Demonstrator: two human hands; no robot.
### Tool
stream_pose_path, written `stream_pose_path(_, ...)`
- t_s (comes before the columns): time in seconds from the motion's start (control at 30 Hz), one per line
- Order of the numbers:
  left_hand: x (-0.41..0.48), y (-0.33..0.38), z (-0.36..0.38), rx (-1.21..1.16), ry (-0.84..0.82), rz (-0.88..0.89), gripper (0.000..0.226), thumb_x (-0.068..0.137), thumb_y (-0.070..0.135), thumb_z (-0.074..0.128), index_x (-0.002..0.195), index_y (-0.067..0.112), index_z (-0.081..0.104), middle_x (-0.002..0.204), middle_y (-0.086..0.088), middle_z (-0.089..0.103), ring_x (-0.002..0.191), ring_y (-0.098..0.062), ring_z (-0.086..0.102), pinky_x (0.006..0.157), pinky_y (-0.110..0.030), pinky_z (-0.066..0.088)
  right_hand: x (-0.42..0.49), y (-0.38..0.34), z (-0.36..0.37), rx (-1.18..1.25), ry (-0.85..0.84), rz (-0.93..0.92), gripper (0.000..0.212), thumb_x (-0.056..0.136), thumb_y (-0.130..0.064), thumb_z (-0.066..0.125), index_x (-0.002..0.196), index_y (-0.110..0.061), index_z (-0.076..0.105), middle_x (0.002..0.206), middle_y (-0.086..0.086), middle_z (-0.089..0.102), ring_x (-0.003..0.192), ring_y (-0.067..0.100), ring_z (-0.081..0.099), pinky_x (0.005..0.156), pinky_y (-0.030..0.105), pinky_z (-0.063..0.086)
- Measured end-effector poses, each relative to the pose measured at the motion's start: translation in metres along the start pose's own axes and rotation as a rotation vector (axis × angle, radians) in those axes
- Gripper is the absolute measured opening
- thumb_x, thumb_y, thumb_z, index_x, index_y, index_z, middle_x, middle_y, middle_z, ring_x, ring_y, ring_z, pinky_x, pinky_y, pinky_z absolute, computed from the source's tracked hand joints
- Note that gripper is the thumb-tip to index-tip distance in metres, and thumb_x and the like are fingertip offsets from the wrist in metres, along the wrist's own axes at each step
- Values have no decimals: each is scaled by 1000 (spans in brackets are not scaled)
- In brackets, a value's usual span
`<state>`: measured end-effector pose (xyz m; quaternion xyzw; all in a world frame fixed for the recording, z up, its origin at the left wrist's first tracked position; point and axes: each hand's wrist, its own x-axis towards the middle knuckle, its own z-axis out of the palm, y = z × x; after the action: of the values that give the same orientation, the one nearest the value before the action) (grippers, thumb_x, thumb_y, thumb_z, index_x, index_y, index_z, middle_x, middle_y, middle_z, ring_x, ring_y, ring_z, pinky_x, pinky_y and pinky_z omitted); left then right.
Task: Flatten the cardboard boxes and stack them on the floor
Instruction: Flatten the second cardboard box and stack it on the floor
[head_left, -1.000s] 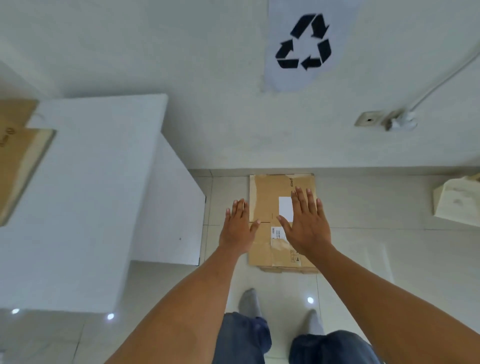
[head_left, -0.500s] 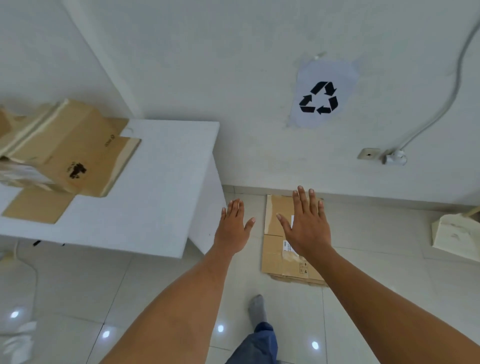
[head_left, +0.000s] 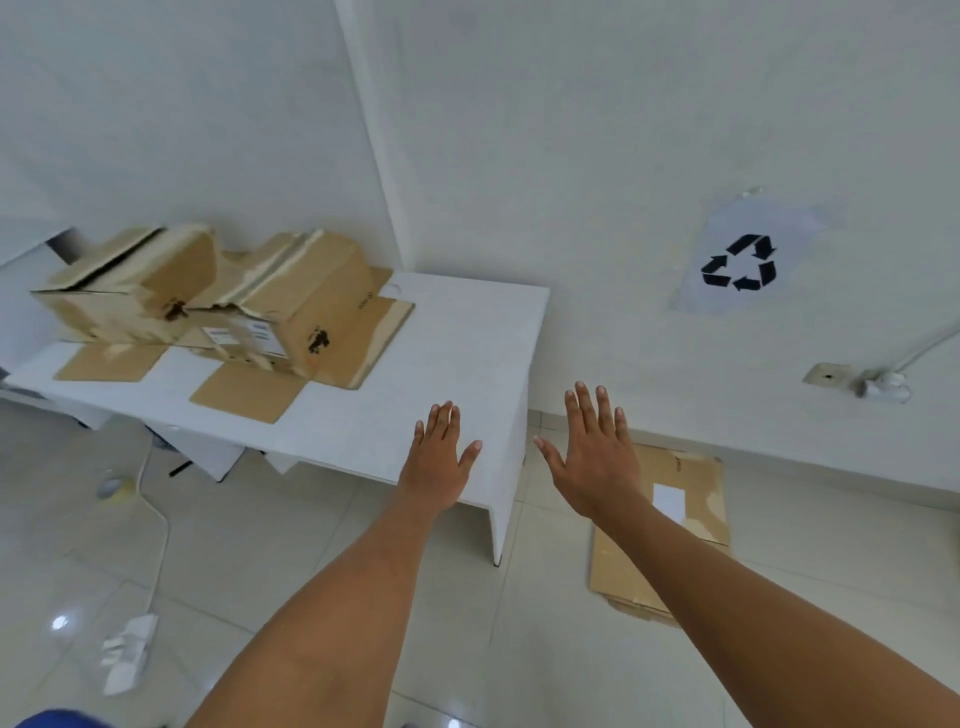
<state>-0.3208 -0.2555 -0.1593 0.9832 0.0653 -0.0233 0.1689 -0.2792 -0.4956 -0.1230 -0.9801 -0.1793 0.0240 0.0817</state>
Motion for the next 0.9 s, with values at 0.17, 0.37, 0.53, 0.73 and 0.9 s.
stream_pose_path(0.17,0,-113,-42,-6,21,-69,73,106,51,22,161,9,-1,169,-2,-8,154,-16,-13,125,-36,-9,35,-108,14,53,8,-11,86,101,-70,6,164,-14,-11,171,4,-20,155,26,-26,128,45,-9)
stream_pose_path(0.37,5,-224,-91,8,13,-113,73,106,51,25,161,8,-1,169,-5,-7,155,-17,-12,125,-37,-8,81,-213,19,109,74,-26,85,103,-69,11,165,-13,-8,172,2,-15,156,25,-23,129,46,-5)
stream_pose_path(0.53,29,-296,-136,-10,76,-85,69,107,47,29,161,11,5,169,-4,-1,155,-17,-7,125,-36,-7,126,-290,29,136,79,-36,85,103,-68,12,165,-13,-8,172,3,-16,156,26,-24,129,47,-4)
stream_pose_path(0.73,95,-359,-168,1,147,-39,69,107,46,32,161,8,10,169,-3,2,155,-15,-6,124,-34,-7,199,-360,36,185,102,-77,85,103,-69,14,164,-14,-8,172,3,-14,156,25,-22,129,46,-4)
stream_pose_path(0.9,148,-400,-196,39,247,59,66,107,47,28,161,11,12,168,1,4,155,-13,-6,126,-34,-6,271,-408,43,231,105,-59,87,101,-70,15,165,-14,-4,173,2,-11,157,23,-19,129,45,-3)
